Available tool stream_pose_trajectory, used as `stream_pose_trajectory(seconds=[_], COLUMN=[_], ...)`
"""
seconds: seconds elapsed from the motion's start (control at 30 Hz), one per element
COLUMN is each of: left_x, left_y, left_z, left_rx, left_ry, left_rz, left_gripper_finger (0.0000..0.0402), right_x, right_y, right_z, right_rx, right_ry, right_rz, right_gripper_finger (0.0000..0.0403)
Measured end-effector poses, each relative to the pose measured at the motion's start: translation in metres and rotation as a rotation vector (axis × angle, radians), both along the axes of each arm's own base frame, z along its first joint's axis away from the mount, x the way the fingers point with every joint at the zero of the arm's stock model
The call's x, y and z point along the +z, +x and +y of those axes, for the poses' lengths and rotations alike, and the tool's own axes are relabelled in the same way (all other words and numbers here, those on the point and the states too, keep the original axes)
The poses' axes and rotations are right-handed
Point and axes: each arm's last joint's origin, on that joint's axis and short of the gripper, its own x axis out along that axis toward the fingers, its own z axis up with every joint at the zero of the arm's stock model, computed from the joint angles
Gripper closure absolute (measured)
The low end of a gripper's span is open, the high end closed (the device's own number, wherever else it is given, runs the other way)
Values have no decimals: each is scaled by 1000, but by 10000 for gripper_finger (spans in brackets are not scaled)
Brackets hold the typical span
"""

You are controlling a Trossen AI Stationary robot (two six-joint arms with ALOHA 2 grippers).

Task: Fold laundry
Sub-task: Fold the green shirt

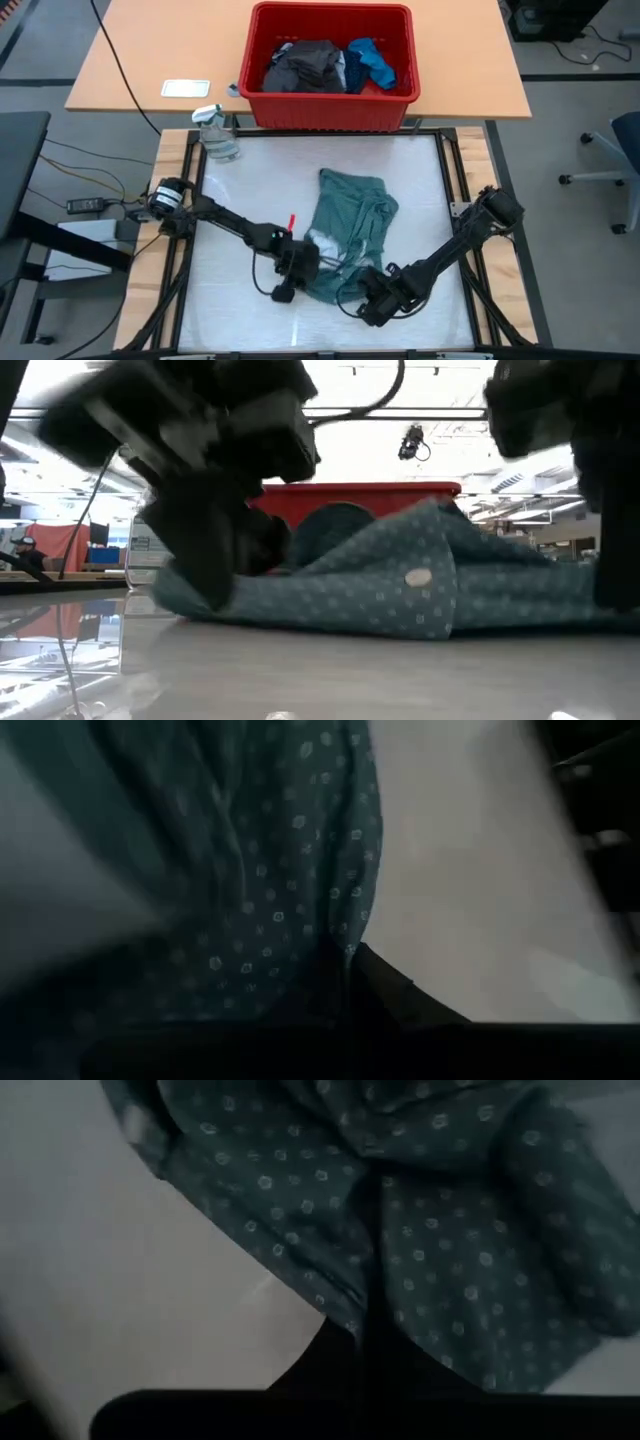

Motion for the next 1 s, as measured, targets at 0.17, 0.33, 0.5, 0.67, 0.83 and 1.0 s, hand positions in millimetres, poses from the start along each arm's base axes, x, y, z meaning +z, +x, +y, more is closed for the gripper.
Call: stream_pose_trajectory(seconds=[0.17, 0.33, 0.5, 0.67, 0.83, 1.0], left_x=[48, 85, 116, 132, 113, 86], left_y=[3, 8, 10, 20, 26, 21], left_z=[-26, -38, -23, 16, 80, 149], left_rx=[-58, -54, 29, 81, 202, 323], left_ry=[-24, 12, 167, 244, 259, 260], left_rz=[-5, 5, 50, 46, 112, 135], left_gripper_finger=[393, 393, 394, 394, 394, 394], right_x=[33, 62, 79, 96, 85, 55], right_y=[-13, -31, -34, -33, -22, -12], right_z=[15, 10, -22, -65, -117, -164], right_rx=[47, 19, 8, -8, 6, 15], right_ry=[101, 51, -45, -163, -216, -200], right_rz=[-126, -197, -154, -106, -41, -16], right_gripper_finger=[392, 392, 392, 392, 393, 393])
